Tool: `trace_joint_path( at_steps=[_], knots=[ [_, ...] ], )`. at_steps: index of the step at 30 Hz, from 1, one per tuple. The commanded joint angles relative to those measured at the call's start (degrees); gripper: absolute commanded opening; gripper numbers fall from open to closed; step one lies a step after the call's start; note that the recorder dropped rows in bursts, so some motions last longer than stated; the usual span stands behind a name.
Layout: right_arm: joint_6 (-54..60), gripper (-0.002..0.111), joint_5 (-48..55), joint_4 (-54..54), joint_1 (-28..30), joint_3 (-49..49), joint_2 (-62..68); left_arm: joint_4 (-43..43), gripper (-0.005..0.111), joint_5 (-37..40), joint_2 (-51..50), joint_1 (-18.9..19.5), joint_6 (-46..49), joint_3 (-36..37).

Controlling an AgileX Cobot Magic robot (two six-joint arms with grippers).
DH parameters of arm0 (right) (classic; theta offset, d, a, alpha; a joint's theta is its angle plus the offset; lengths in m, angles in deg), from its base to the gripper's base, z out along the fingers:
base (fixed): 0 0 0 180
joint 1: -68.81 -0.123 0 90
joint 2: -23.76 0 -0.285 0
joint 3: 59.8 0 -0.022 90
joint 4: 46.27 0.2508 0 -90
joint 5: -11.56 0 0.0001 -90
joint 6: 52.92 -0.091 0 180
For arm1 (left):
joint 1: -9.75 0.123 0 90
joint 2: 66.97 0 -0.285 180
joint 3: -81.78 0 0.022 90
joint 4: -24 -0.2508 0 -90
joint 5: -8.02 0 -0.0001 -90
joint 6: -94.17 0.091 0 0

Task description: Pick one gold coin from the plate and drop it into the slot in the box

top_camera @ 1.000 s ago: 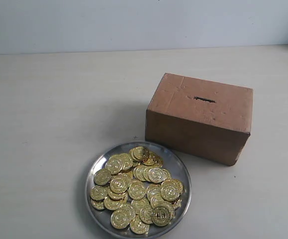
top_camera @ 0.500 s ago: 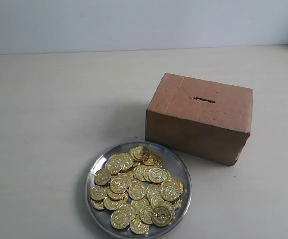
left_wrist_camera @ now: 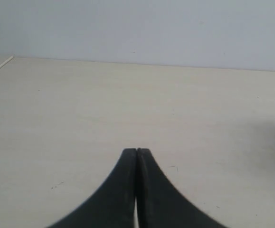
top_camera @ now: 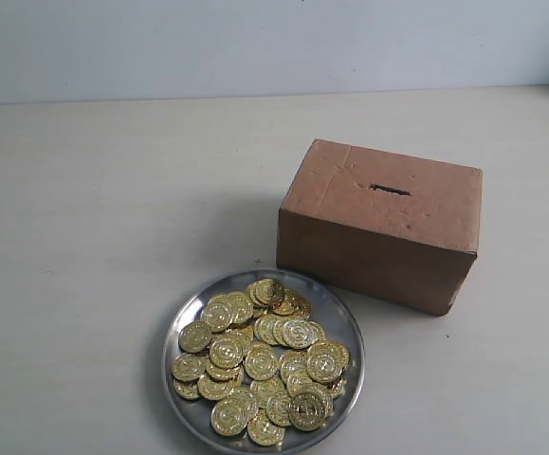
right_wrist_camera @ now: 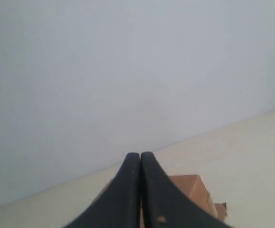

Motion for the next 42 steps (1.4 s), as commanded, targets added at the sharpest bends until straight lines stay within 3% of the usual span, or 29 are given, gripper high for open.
trace_joint_path(
  at_steps=[1, 6, 11, 19, 27, 32, 37, 42],
  knots=[
    [-4.0, 0.000, -10.3, 3.3, -0.1, 0.1, 0.0, 0.6, 0.000, -0.3, -0.1, -0.1, -0.2, -0.2],
    [-6.7, 0.000, -11.1, 3.2, -0.1, -1.6, 0.0, 0.6, 0.000, -0.3, -0.1, -0.1, -0.2, -0.2],
    [-6.0, 0.000, 4.9, -0.2, -0.1, -14.2, 0.0, 0.6, 0.000, -0.3, -0.1, -0.1, -0.2, -0.2],
    [9.8, 0.000, 30.2, 2.5, -0.1, -29.7, 8.5, 0.6, 0.000, -0.3, -0.1, -0.1, -0.2, -0.2],
    [32.0, 0.000, 45.5, 23.4, -0.1, -41.9, 27.7, 0.6, 0.000, -0.3, -0.1, -0.1, -0.2, -0.2],
    [36.6, 0.000, 53.0, 25.1, -0.1, -47.4, 40.4, 0.6, 0.000, -0.3, -0.1, -0.1, -0.2, -0.2],
    [40.2, 0.000, 53.6, 26.4, -0.1, -48.4, 54.9, 0.6, 0.000, -0.3, -0.1, -0.1, -0.2, -0.2],
    [51.2, 0.000, 55.6, 36.8, -0.6, -48.4, 62.3, 0.6, 0.000, -0.3, -0.1, -0.1, -0.2, -0.2]
  ],
)
